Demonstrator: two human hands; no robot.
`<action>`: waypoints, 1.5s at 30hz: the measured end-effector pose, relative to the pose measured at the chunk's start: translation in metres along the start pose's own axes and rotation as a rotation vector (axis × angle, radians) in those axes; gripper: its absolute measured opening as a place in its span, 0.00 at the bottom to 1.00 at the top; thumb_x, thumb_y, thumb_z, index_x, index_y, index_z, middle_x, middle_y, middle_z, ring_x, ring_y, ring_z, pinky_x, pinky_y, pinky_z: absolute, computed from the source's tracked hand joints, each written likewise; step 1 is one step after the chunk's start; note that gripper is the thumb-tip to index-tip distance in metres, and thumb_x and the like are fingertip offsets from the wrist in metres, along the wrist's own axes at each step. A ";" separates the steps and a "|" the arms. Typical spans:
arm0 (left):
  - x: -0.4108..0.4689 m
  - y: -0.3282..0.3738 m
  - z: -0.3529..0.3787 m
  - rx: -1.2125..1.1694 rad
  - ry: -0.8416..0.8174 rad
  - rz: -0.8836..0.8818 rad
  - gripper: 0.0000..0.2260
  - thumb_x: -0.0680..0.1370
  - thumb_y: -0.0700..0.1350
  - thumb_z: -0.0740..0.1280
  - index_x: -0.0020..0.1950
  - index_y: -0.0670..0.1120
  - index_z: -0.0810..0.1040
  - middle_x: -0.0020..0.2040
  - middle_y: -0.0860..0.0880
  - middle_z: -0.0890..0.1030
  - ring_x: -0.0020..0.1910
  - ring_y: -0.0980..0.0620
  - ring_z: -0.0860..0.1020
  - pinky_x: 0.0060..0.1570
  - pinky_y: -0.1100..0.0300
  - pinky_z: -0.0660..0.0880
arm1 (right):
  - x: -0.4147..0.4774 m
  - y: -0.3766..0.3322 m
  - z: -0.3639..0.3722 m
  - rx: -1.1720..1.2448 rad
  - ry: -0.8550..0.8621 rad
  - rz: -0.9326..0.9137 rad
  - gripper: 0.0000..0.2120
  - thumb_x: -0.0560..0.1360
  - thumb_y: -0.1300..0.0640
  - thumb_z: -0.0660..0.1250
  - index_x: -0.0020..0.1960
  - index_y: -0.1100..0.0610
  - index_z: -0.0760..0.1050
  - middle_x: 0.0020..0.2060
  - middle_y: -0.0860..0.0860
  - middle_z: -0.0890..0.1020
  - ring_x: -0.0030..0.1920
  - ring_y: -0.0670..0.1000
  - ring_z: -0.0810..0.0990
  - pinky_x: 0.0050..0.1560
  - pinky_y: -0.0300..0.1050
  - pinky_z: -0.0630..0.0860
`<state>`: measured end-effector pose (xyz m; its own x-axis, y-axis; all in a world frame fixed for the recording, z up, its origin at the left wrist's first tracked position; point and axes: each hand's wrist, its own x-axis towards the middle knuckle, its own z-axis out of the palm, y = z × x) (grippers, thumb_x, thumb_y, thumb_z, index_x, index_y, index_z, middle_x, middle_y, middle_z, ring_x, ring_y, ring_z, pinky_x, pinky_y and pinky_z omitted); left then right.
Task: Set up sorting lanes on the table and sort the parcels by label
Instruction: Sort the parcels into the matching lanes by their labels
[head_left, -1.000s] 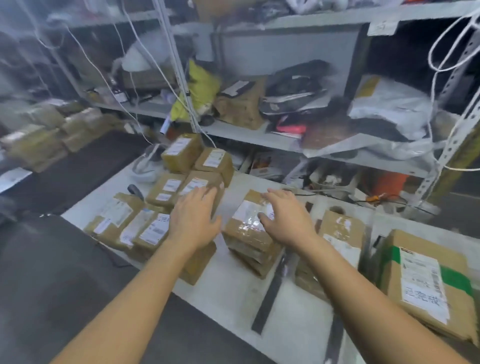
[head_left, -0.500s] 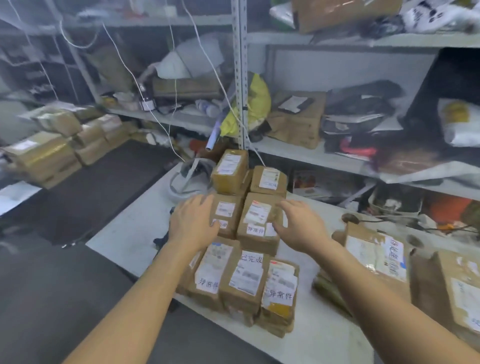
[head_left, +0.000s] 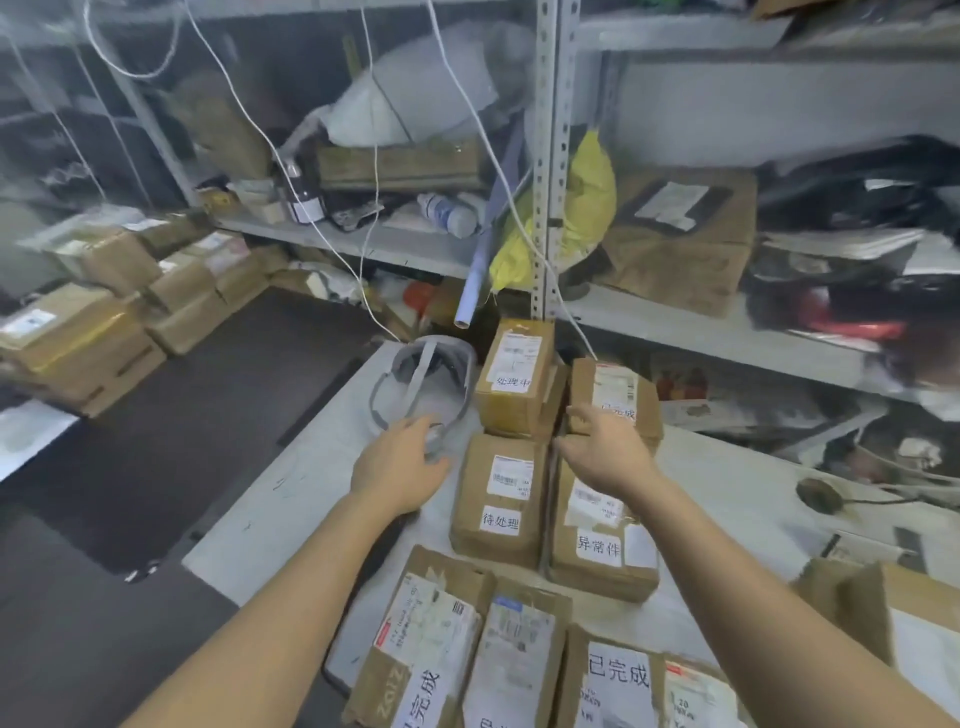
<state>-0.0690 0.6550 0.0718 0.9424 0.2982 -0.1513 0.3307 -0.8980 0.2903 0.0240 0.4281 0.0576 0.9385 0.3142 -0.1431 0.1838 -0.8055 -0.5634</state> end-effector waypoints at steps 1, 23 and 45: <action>0.013 -0.002 0.003 -0.067 -0.028 -0.017 0.26 0.80 0.55 0.63 0.76 0.50 0.64 0.74 0.49 0.68 0.70 0.45 0.69 0.62 0.52 0.70 | 0.014 -0.001 0.006 0.026 -0.012 0.007 0.26 0.77 0.48 0.66 0.73 0.53 0.68 0.68 0.50 0.76 0.66 0.54 0.75 0.60 0.49 0.74; 0.192 -0.005 0.071 -0.951 -0.341 0.015 0.20 0.81 0.52 0.64 0.72 0.60 0.65 0.66 0.58 0.76 0.63 0.55 0.74 0.62 0.52 0.73 | 0.131 -0.051 0.092 0.556 0.282 0.373 0.14 0.77 0.50 0.67 0.63 0.46 0.77 0.55 0.40 0.83 0.55 0.44 0.80 0.58 0.48 0.78; -0.131 0.256 0.051 -1.015 -0.289 0.591 0.19 0.79 0.48 0.67 0.70 0.56 0.70 0.59 0.60 0.78 0.56 0.62 0.77 0.56 0.58 0.75 | -0.251 0.075 -0.096 0.672 0.764 0.335 0.15 0.76 0.48 0.68 0.62 0.46 0.79 0.53 0.40 0.84 0.54 0.42 0.82 0.58 0.50 0.79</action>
<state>-0.1107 0.3695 0.1175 0.9582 -0.2723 0.0874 -0.1371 -0.1693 0.9760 -0.1696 0.2400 0.1296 0.8883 -0.4573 0.0423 -0.0973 -0.2773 -0.9558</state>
